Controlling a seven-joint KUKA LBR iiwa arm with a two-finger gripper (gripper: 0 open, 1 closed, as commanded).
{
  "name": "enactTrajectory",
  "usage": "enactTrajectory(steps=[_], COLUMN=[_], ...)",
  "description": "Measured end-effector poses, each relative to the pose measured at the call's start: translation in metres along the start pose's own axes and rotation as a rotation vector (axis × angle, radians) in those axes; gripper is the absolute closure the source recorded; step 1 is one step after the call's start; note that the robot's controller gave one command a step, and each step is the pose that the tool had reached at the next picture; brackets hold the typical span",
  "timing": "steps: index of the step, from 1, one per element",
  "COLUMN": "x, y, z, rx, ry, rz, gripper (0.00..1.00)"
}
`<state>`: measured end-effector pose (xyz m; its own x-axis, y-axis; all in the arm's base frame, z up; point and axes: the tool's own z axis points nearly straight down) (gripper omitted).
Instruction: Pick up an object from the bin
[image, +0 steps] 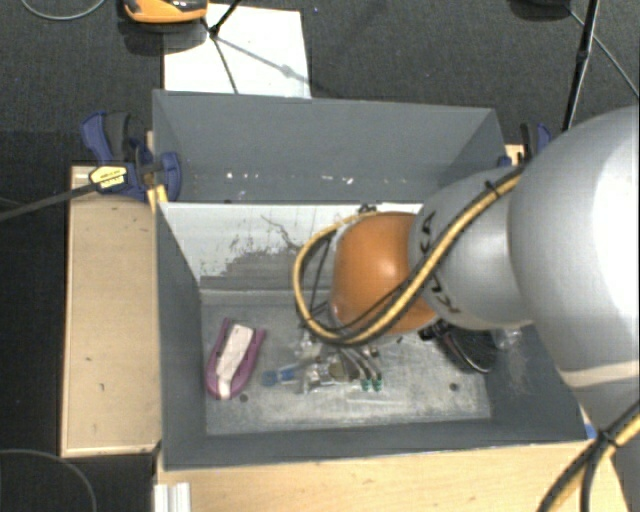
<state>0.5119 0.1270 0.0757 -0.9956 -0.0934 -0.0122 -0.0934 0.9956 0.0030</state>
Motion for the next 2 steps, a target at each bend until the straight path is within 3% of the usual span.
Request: enactTrajectory(steps=[1, 2], x=[-0.001, -0.003], y=[0.0, 0.0], z=[-0.008, -0.049], rx=[0.001, 0.001], ry=[0.004, 0.005], rz=[0.008, 0.013], gripper=[1.0, 1.0])
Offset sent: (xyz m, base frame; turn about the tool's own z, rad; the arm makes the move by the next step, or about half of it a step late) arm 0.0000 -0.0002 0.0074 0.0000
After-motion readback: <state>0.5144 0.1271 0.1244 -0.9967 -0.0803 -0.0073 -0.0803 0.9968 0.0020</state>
